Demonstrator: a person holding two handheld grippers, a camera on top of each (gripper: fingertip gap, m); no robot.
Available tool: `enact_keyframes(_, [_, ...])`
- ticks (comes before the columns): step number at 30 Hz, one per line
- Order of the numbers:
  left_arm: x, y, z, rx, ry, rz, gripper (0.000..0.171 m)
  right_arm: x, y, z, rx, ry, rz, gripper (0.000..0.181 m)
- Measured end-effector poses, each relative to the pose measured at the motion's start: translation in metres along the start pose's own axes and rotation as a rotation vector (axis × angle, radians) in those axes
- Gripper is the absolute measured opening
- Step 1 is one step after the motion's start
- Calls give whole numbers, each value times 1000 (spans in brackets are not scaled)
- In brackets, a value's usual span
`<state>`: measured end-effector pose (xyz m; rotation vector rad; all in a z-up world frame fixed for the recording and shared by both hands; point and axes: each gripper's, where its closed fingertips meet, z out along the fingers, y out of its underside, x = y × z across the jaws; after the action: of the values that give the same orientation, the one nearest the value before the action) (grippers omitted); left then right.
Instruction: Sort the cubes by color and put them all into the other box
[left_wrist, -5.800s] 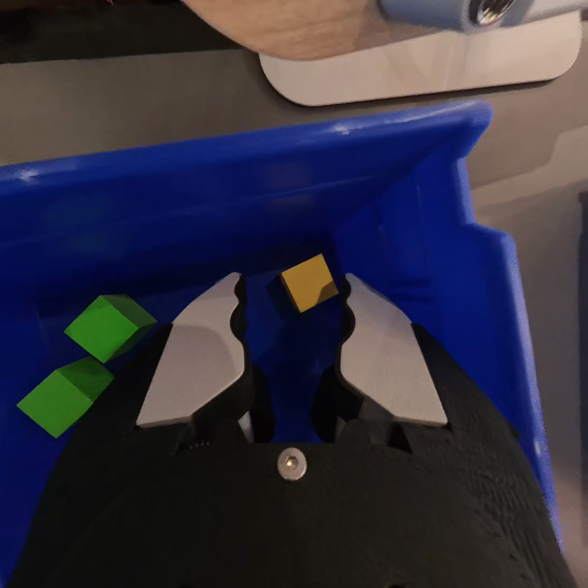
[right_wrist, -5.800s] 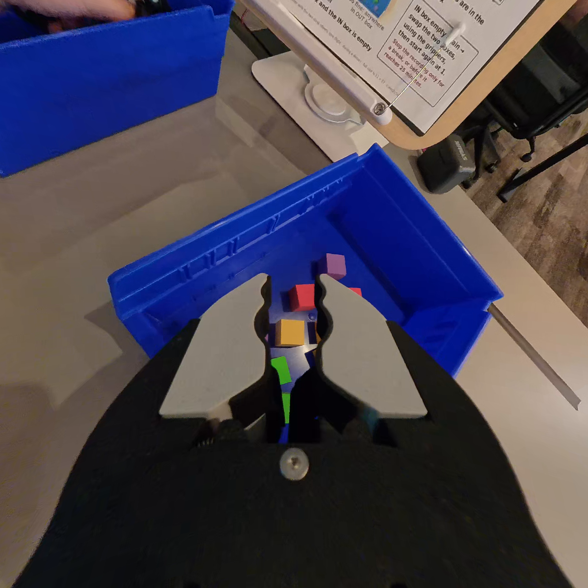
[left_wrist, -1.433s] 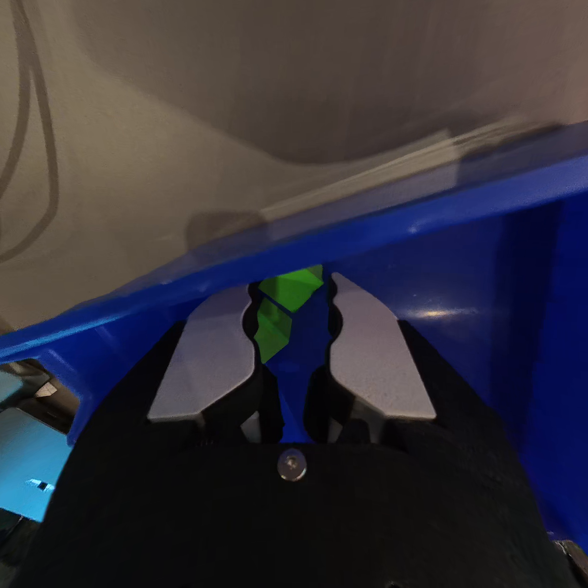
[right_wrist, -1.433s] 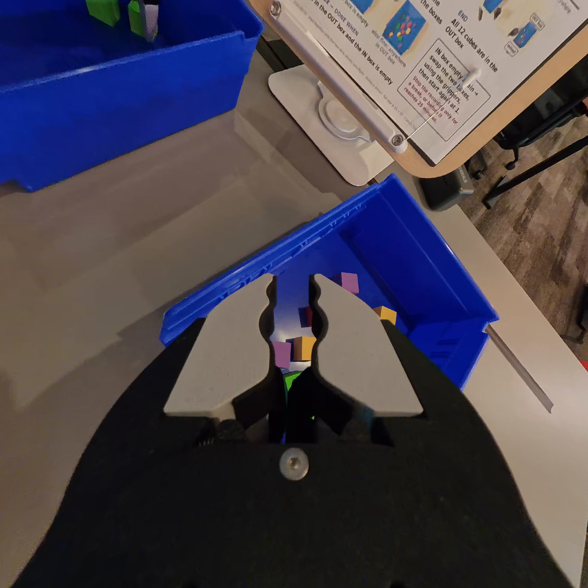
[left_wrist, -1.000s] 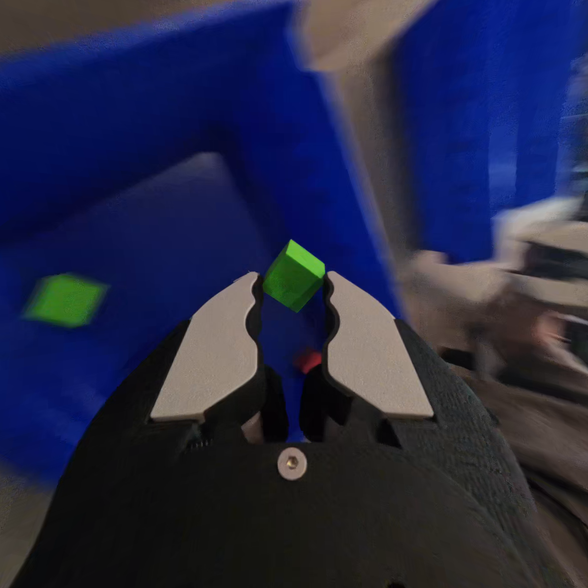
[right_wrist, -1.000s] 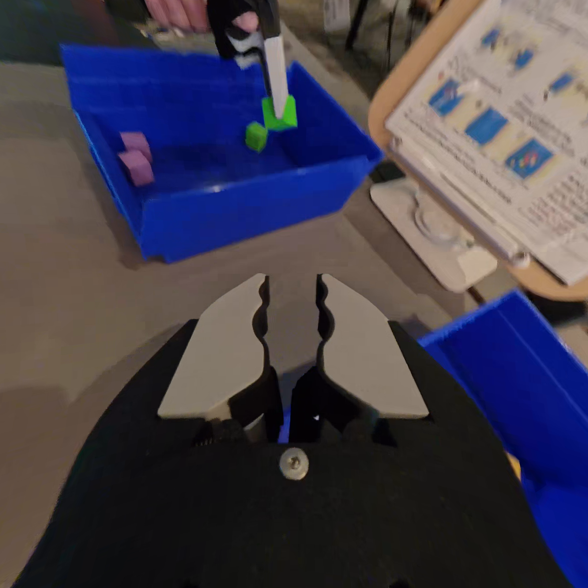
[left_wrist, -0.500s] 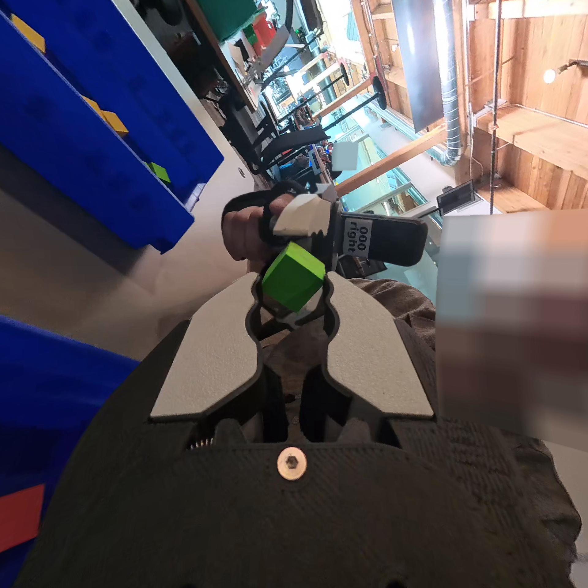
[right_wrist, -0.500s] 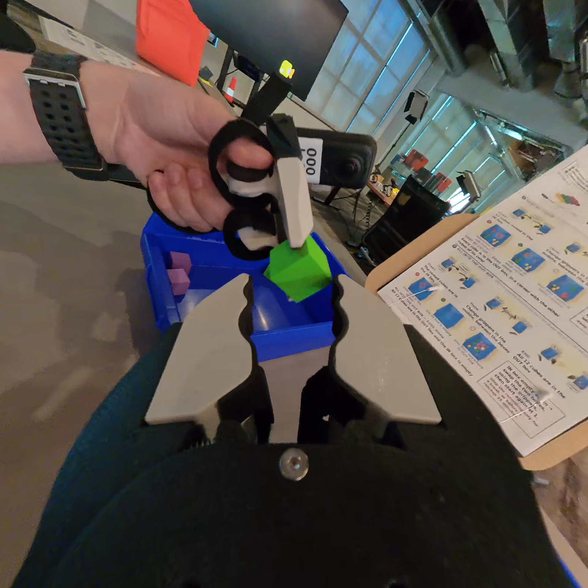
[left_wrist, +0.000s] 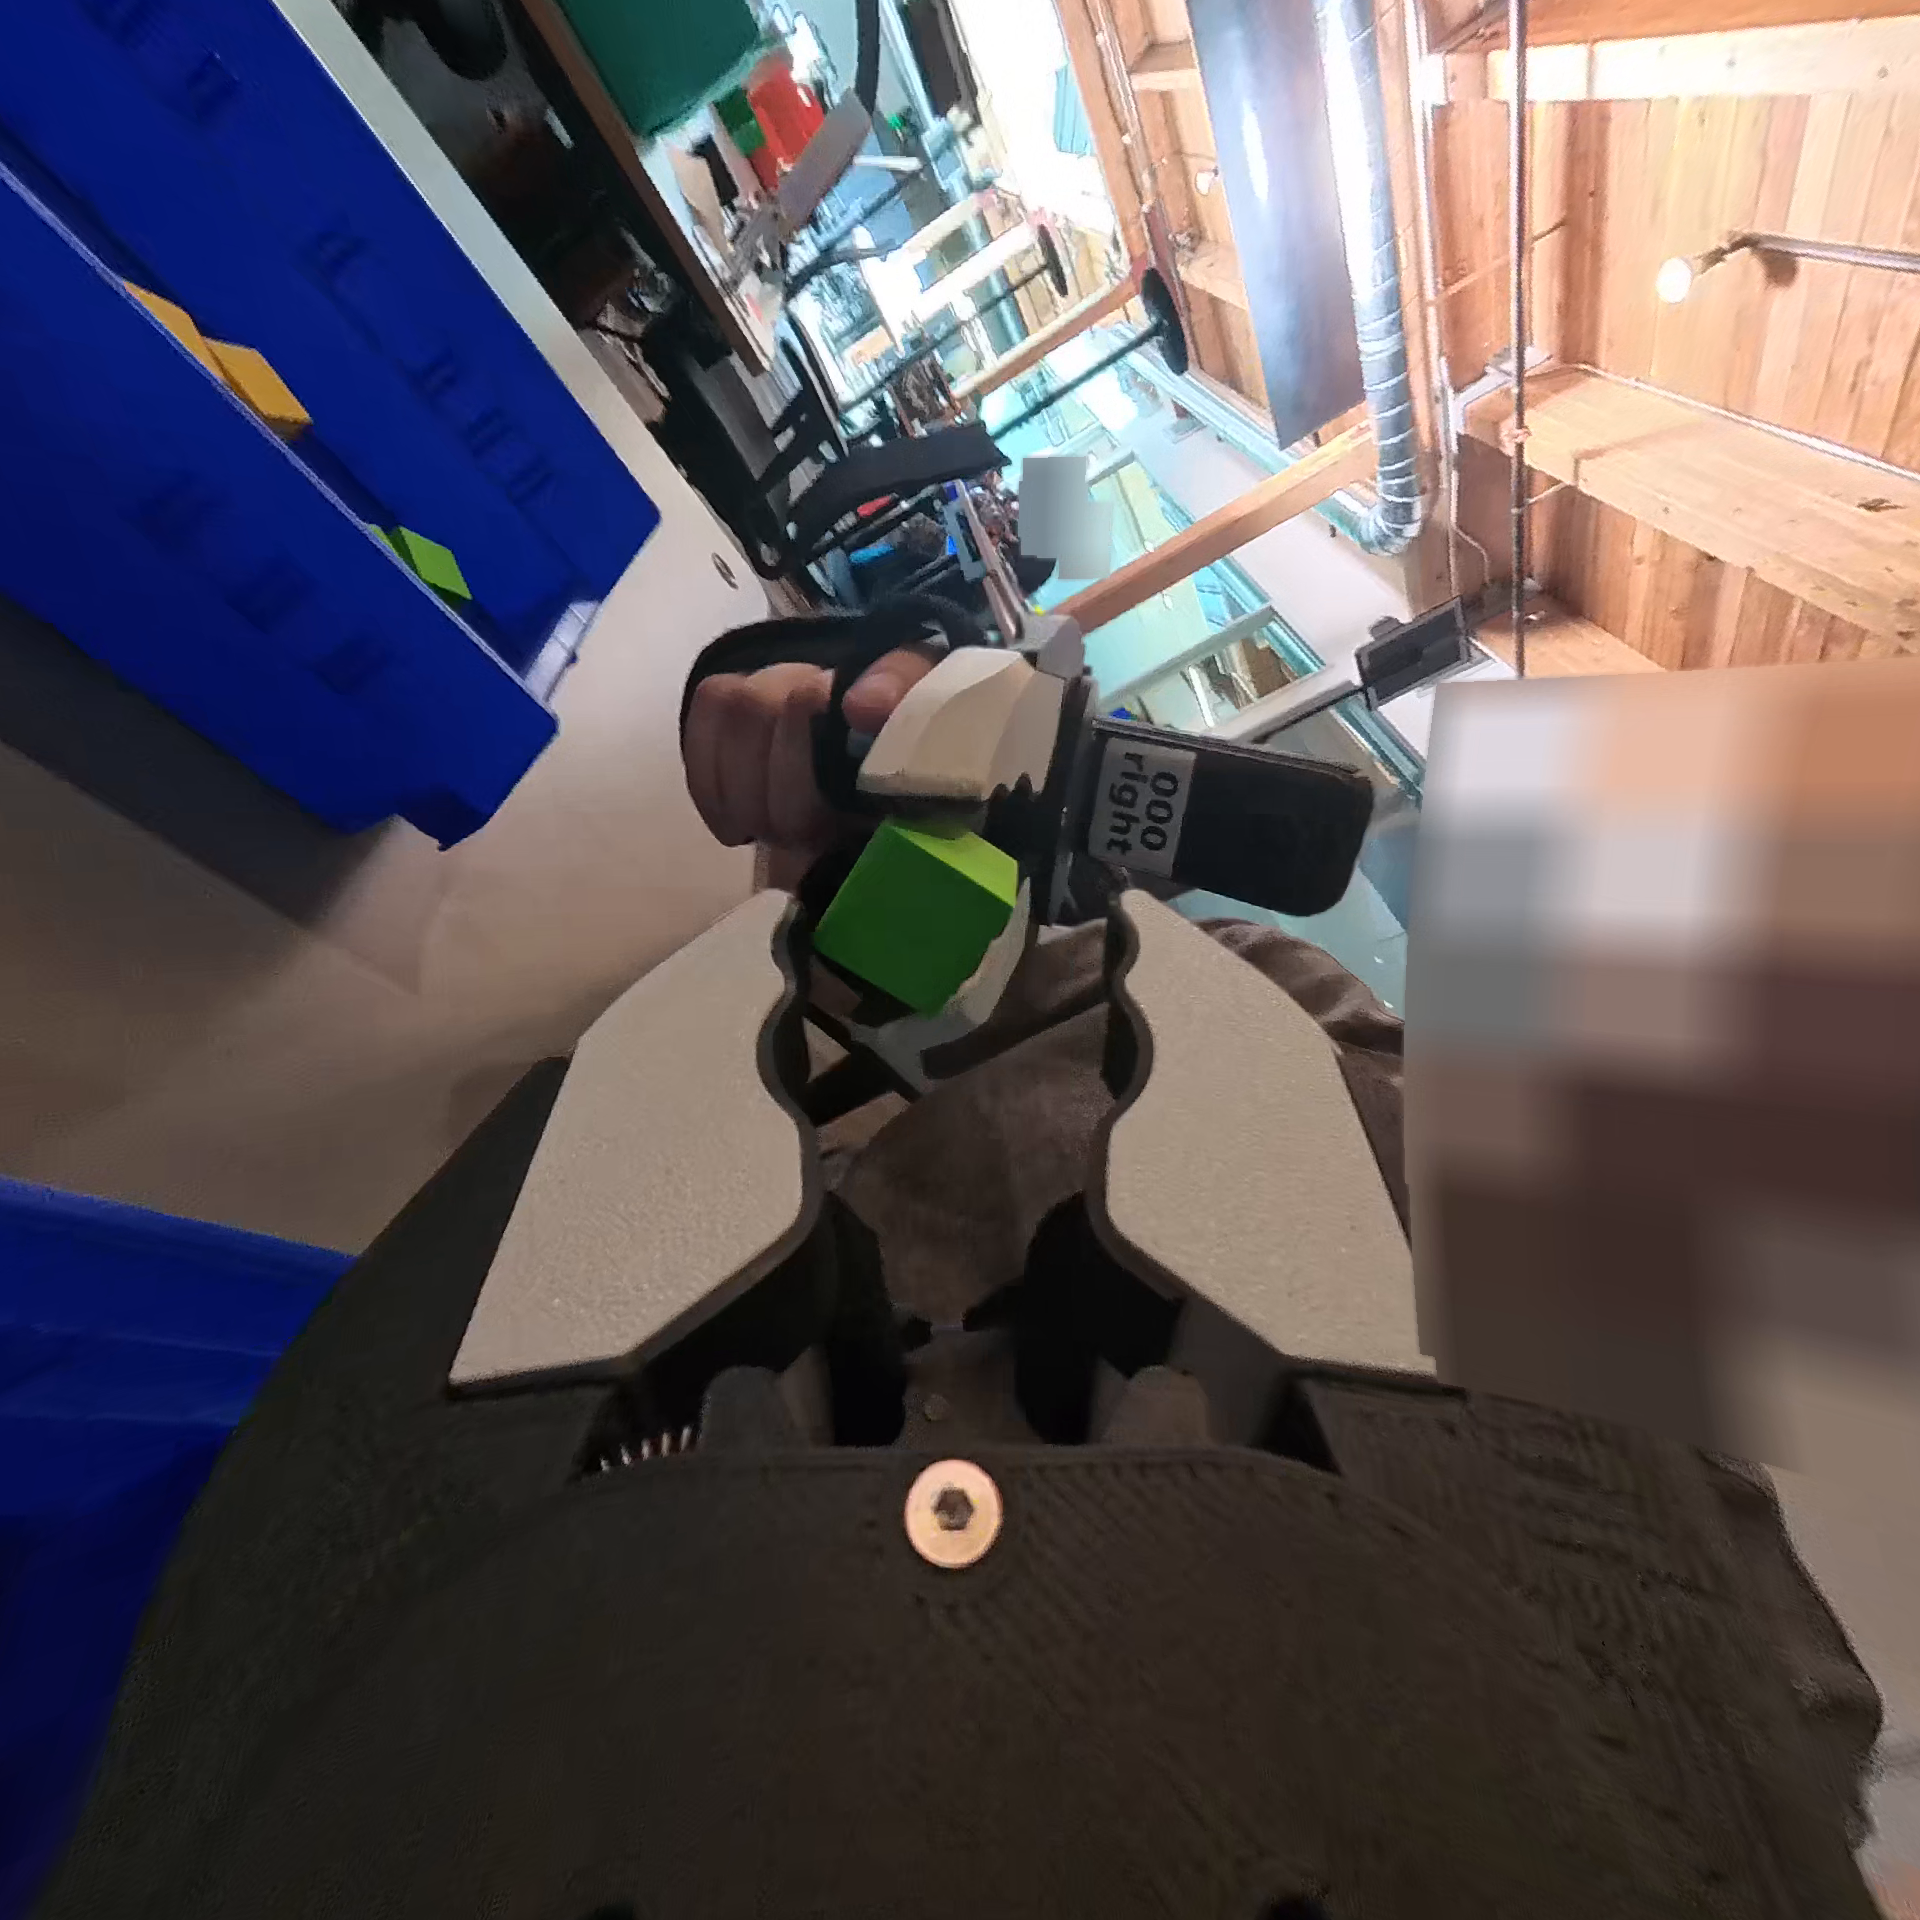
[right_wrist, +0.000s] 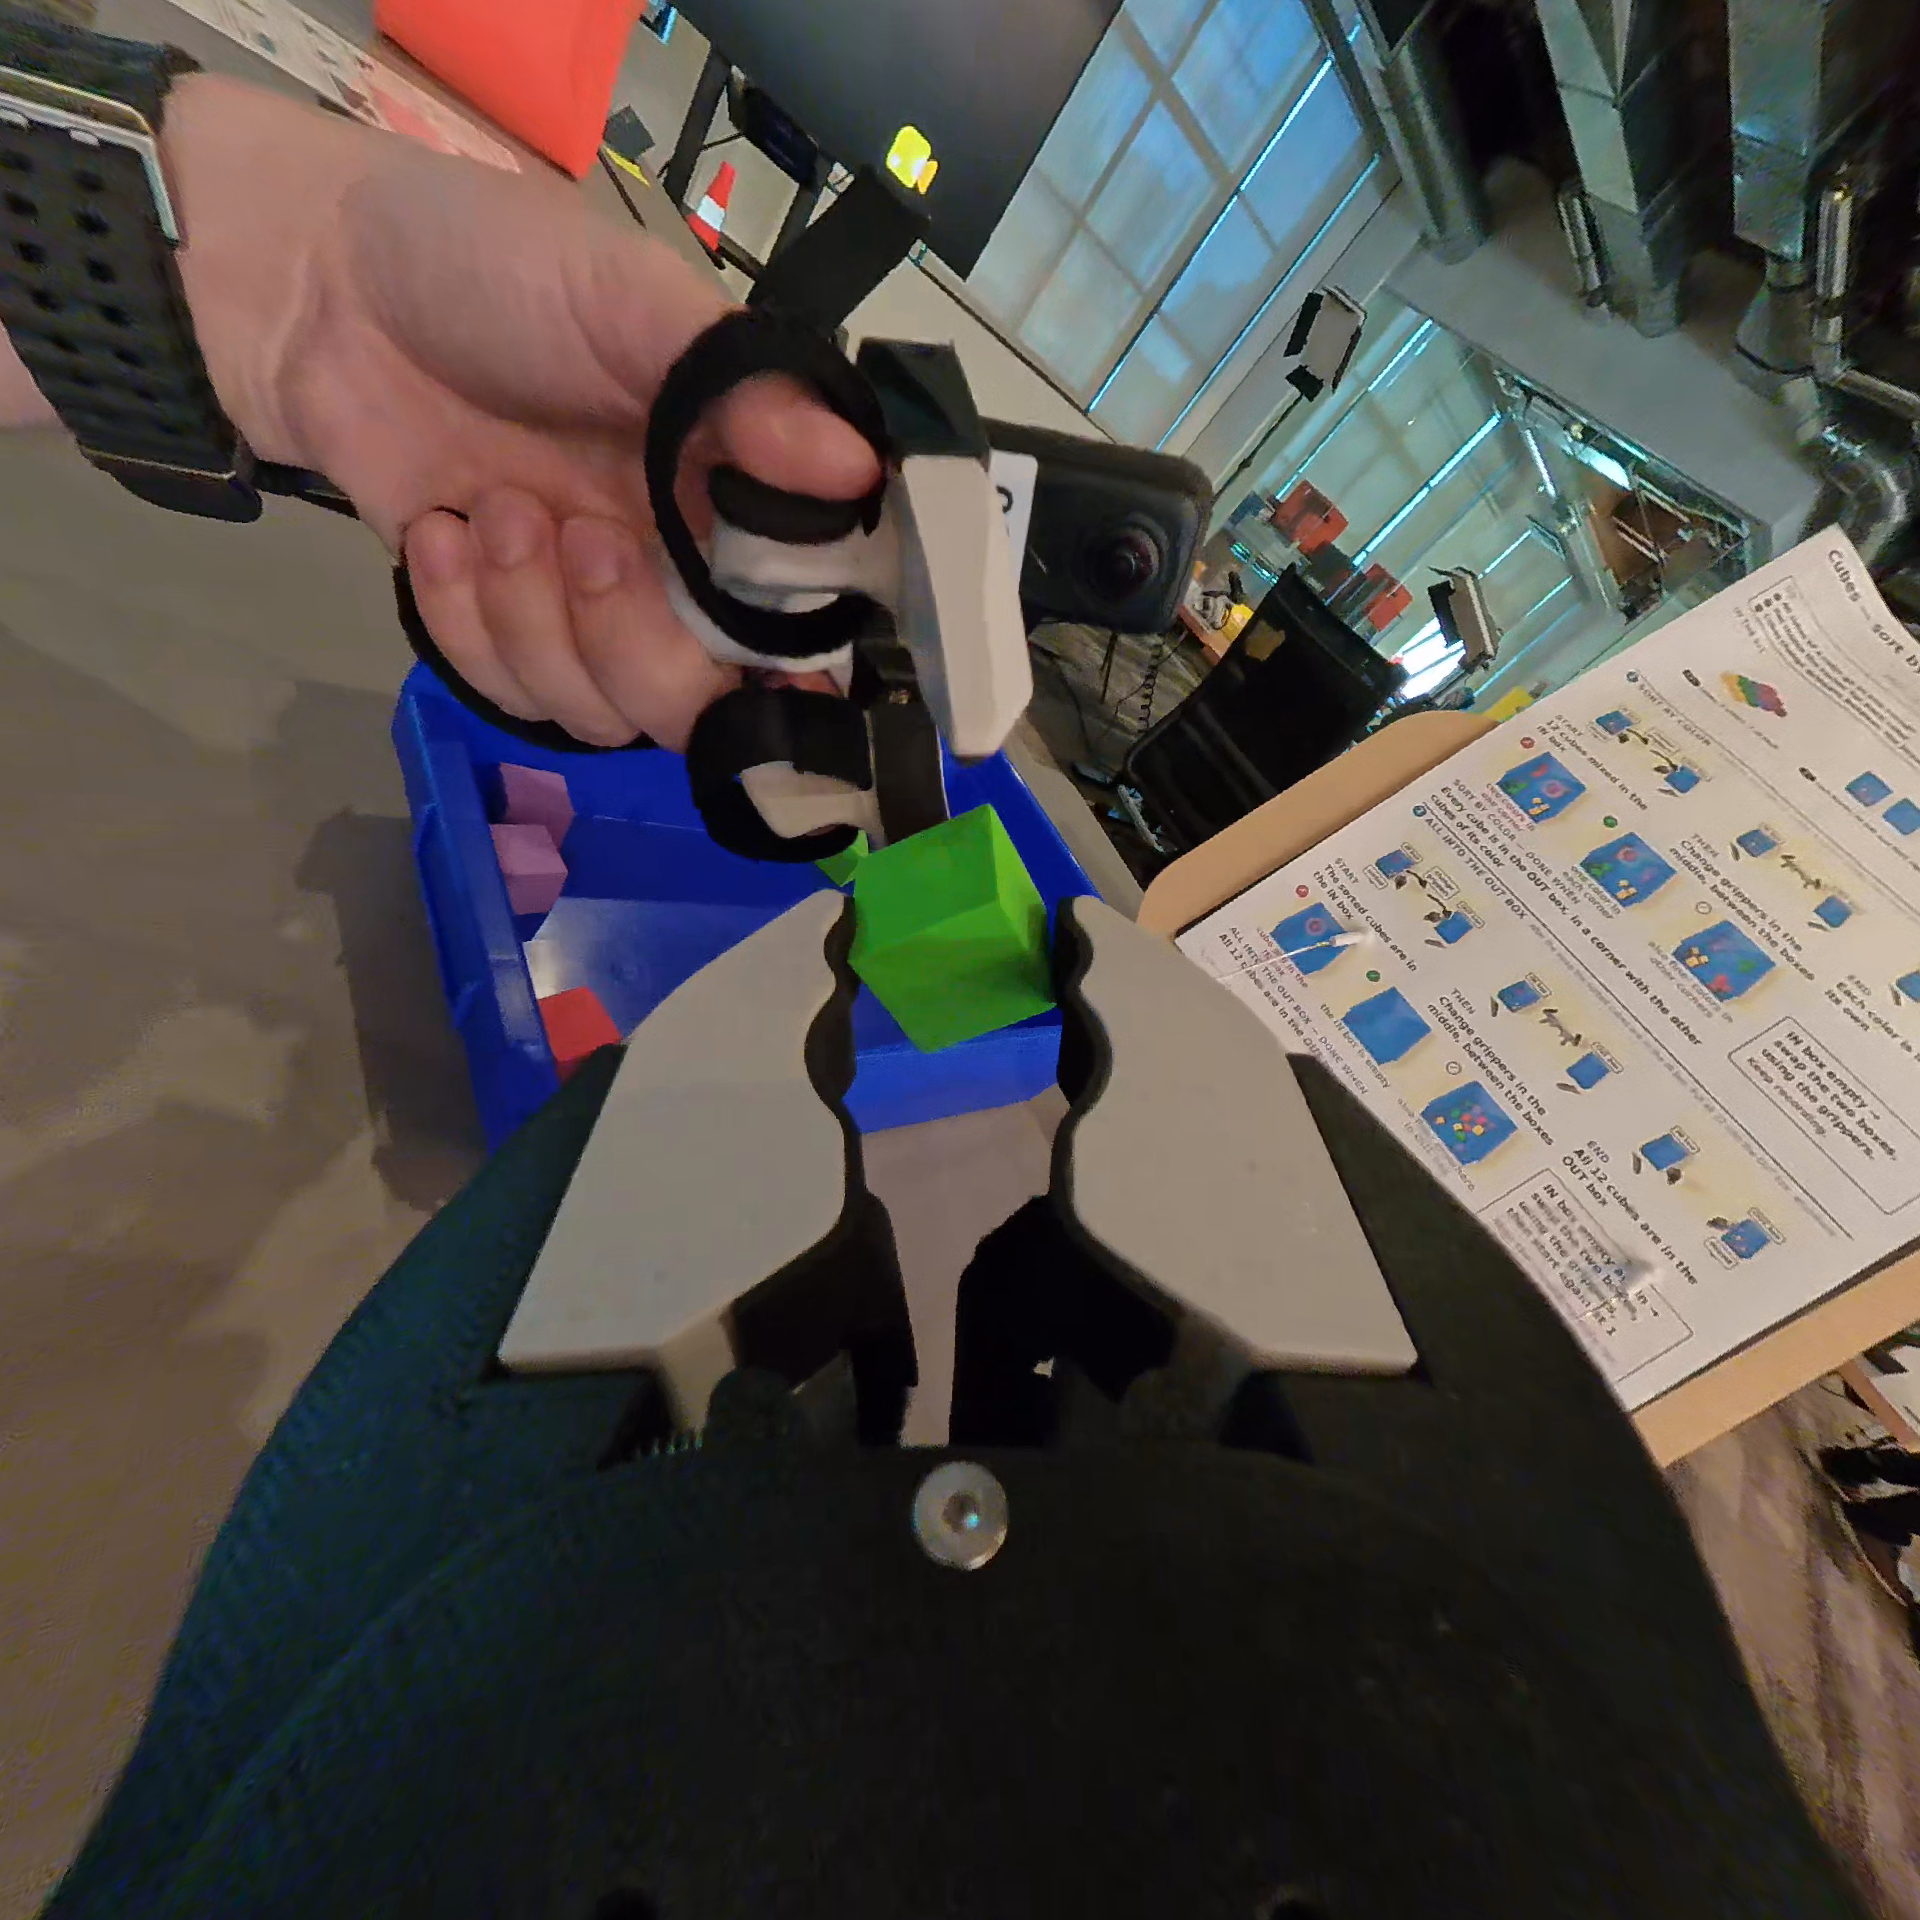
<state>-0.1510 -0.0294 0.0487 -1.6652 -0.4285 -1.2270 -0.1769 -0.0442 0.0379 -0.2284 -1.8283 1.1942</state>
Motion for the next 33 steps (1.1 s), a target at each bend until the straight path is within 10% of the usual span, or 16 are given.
enact_keyframes(6, [-17, -17, -21, 146, -340, 203, 59, 47, 43, -38, -188, 60, 45, 36])
enact_keyframes(13, [4, -11, -34, 247, -482, 382, 52, 138, 184, -91, -768, -37, 287, 36])
enact_keyframes(19, [14, 4, -47, 267, -521, 421, 49, 146, 276, -92, -1103, -250, 263, 36])
enact_keyframes(33, [23, 4, -90, 341, -588, 438, 45, 147, 343, -87, -1419, -419, 326, 37])
